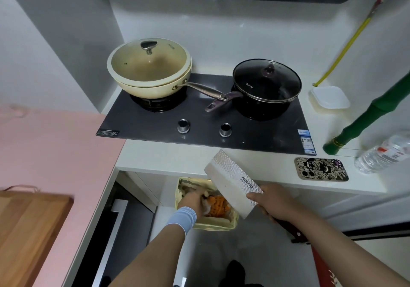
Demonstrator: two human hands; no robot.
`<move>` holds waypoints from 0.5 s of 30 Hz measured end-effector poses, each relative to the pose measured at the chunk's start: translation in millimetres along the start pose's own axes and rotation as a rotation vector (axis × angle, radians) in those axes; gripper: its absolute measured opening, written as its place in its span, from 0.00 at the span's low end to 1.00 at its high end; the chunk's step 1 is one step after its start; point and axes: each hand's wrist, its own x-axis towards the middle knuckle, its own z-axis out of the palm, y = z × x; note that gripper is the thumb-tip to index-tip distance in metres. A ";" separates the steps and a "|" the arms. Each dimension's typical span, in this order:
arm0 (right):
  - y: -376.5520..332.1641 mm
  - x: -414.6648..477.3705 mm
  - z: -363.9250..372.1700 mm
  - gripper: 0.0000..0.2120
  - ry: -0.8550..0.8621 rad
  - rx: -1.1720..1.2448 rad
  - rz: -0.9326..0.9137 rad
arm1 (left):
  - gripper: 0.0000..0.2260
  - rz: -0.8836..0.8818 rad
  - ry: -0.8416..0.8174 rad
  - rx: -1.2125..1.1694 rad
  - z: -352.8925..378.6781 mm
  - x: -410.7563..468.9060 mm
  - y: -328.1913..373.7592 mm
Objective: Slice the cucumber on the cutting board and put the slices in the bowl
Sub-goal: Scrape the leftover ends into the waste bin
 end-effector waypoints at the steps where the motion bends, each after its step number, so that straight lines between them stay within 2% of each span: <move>1: -0.4 1.7 0.4 0.16 0.004 -0.009 -0.003 | 0.09 -0.036 -0.090 -0.031 18.0 20.1 -9.2; 2: -0.3 3.8 1.0 0.16 0.007 -0.022 -0.005 | 0.18 -0.036 -0.160 -0.034 31.2 30.5 -19.0; 3: -0.8 5.5 1.7 0.16 0.008 -0.033 -0.005 | 0.25 -0.067 -0.163 -0.065 50.5 53.9 -33.3; 4: -0.7 7.3 2.1 0.16 0.007 -0.040 -0.005 | 0.26 -0.023 -0.231 -0.058 58.6 65.5 -41.5; 6: -0.3 9.8 3.6 0.16 0.003 -0.044 -0.010 | 0.22 0.034 -0.238 0.000 37.7 40.8 -32.6; 7: -0.5 10.4 4.2 0.16 0.000 -0.045 -0.012 | 0.20 0.018 -0.196 -0.030 16.0 15.1 -20.3; 10: 0.9 13.9 8.0 0.16 0.007 -0.057 -0.007 | 0.18 0.136 -0.054 0.007 5.2 -2.5 -11.3; 12: -0.2 14.6 10.4 0.16 0.038 -0.103 -0.043 | 0.20 0.090 -0.008 -0.093 0.8 -10.3 -8.1; 15: -7.1 8.5 9.7 0.14 0.087 -0.272 -0.201 | 0.20 -0.042 0.369 -0.415 -19.9 -22.2 -13.2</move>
